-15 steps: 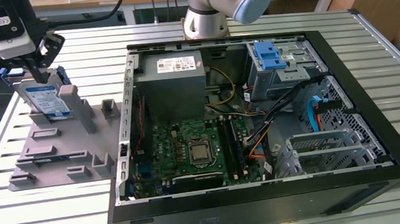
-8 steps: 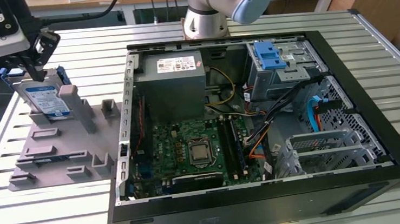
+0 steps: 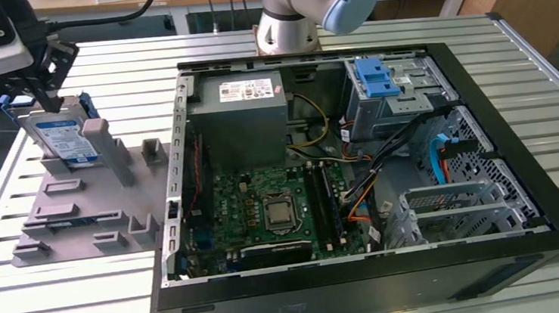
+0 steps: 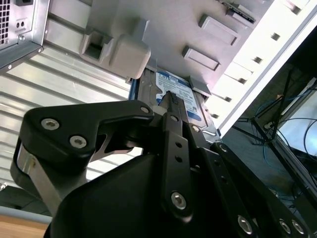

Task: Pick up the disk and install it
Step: 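Reach for the disk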

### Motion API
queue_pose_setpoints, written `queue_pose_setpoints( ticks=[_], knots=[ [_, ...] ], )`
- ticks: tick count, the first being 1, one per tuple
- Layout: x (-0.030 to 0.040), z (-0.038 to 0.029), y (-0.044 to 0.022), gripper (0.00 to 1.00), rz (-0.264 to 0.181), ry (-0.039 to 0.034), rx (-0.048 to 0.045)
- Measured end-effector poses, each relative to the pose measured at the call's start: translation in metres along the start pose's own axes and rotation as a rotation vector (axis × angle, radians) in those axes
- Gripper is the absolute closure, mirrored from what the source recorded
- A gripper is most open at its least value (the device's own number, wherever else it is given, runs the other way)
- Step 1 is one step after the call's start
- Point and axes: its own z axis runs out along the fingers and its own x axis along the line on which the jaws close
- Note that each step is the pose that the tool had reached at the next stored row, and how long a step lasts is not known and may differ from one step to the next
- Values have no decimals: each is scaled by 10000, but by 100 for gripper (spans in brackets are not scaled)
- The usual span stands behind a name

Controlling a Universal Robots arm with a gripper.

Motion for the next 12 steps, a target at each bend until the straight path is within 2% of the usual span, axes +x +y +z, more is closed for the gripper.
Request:
queue_pose_setpoints(
  ticks=[3,12],
  knots=[
    [34,1,1,89,-1,-32,-2],
    [56,3,-1,89,-1,-34,-2]
  ],
)
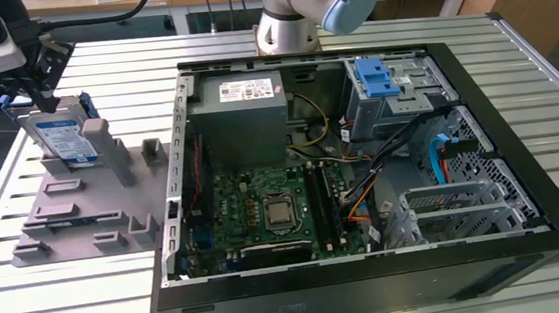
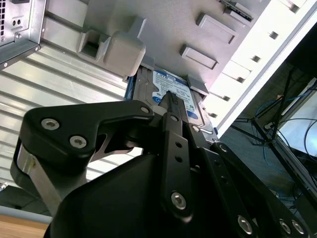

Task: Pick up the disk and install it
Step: 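Reach for the disk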

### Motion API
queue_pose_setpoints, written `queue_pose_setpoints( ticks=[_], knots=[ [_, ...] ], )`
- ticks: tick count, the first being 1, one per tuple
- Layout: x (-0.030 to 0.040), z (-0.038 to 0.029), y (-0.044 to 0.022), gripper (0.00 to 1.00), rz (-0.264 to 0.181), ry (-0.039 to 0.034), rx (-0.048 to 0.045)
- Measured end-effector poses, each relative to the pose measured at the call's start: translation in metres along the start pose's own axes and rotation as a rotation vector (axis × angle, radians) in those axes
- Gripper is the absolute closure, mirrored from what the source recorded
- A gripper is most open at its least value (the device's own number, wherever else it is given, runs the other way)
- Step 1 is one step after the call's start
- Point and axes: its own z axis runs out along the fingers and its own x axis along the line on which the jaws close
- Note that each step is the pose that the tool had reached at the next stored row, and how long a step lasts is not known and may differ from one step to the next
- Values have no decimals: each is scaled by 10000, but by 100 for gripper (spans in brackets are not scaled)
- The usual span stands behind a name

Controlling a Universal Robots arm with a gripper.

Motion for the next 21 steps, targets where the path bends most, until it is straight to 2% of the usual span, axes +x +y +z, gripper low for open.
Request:
queue_pose_setpoints(
  ticks=[21],
  knots=[
    [56,10,-5,89,-1,0,0]
  ],
)
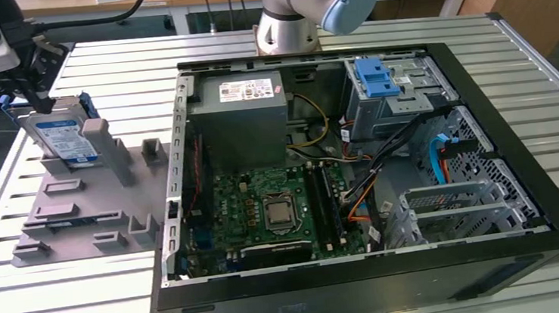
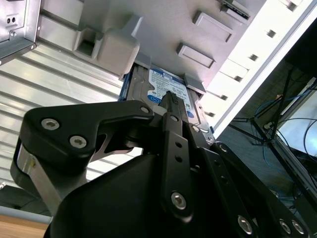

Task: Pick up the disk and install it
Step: 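Reach for the disk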

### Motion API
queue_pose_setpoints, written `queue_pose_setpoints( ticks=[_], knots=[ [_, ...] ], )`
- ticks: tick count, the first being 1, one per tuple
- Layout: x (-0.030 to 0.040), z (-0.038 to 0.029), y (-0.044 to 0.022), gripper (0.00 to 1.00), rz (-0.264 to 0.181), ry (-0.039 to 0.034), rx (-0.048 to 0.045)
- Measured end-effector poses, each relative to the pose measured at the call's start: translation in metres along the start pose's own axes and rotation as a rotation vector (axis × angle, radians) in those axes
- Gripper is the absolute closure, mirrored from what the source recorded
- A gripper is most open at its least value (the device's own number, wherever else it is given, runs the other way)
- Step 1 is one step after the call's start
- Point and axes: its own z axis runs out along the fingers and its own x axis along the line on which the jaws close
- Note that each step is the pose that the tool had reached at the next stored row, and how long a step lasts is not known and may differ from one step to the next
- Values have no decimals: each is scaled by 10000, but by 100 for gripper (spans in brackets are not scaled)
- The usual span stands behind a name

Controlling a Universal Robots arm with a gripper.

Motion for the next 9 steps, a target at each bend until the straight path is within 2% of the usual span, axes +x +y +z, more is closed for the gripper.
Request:
queue_pose_setpoints(
  ticks=[9],
  knots=[
    [17,6,-2,89,0,1,0]
  ],
)
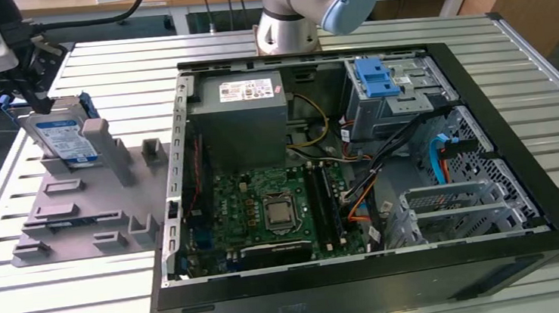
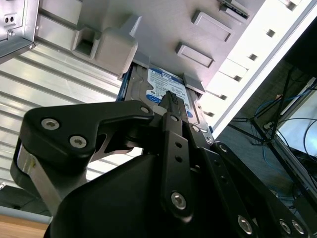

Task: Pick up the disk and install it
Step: 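Reach for the disk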

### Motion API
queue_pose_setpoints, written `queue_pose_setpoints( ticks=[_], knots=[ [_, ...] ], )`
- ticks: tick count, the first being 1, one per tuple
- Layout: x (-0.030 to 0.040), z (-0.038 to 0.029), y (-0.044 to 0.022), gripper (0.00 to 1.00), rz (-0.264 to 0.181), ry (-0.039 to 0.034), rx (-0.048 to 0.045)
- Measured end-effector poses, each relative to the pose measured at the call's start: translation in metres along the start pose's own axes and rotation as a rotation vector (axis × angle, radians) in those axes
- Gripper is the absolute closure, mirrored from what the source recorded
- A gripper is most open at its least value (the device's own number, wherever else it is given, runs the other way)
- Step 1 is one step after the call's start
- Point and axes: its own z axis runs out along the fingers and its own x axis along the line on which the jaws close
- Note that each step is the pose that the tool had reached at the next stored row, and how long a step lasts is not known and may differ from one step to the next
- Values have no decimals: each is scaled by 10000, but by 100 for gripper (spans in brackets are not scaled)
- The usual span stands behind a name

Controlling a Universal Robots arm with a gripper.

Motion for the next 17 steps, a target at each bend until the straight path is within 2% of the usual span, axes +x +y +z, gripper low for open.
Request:
queue_pose_setpoints(
  ticks=[8,10,12,14,17],
  knots=[
    [24,5,-2,89,1,0,1],
    [50,7,0,89,0,0,0],
    [104,10,12,89,1,0,0],
    [171,17,50,89,0,-2,0],
    [223,24,151,89,1,0,0]
  ],
)
